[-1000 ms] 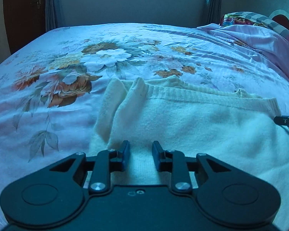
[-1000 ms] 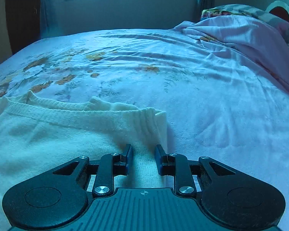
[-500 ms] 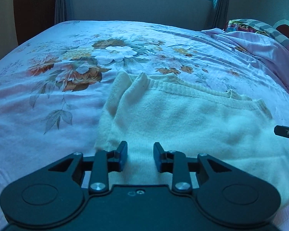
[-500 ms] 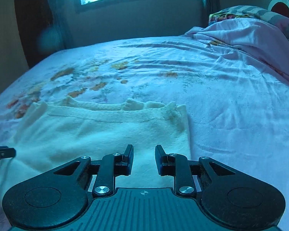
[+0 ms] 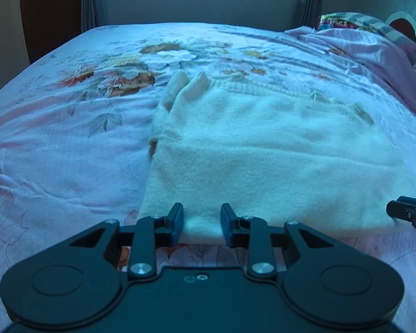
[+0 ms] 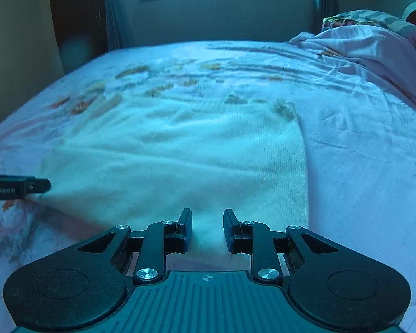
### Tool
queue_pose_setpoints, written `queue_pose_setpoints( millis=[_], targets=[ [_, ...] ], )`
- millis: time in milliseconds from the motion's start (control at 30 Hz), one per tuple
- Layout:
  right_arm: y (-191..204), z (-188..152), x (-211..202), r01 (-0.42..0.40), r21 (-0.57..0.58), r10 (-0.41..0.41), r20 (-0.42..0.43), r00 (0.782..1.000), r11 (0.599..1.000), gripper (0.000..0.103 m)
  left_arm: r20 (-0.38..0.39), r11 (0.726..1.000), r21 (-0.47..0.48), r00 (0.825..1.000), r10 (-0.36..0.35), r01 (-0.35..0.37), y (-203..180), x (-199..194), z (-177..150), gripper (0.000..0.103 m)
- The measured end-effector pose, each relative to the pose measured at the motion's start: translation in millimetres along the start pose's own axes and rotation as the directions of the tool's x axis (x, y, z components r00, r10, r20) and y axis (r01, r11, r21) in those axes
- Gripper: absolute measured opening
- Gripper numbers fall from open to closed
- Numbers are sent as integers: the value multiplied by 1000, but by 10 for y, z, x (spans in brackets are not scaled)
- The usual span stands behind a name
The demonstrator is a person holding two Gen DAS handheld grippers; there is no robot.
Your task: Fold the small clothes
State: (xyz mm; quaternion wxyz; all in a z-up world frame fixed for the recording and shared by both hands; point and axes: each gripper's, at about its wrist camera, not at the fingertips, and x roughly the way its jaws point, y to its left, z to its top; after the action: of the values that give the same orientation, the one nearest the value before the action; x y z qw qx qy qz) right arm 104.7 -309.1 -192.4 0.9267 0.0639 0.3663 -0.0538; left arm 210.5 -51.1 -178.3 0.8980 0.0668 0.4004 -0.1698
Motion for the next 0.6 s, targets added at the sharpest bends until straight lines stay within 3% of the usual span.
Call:
queue_pose_setpoints(
  millis=[133,300,500,600],
  targets=[
    [-58,-38,-156,-11,61,10,13,1000,998,24,-12,998,-55,1000,-12,11,34,-117,-17,27],
    [-57,-41,-461,-33,78,28,59,998,996,24,-3,999,-37,1000,-27,26,-23,-313,-71,28],
    [-72,-162,-626,-33,97,28,52,998,995,26,-14,999,-35,999,-37,37,-91,-414,-173,30],
    [-159,-213,-655,-23,133,17,45,999,991,47,-18,999,-35,999,-40,39,-104,-414,-199,30]
  ],
)
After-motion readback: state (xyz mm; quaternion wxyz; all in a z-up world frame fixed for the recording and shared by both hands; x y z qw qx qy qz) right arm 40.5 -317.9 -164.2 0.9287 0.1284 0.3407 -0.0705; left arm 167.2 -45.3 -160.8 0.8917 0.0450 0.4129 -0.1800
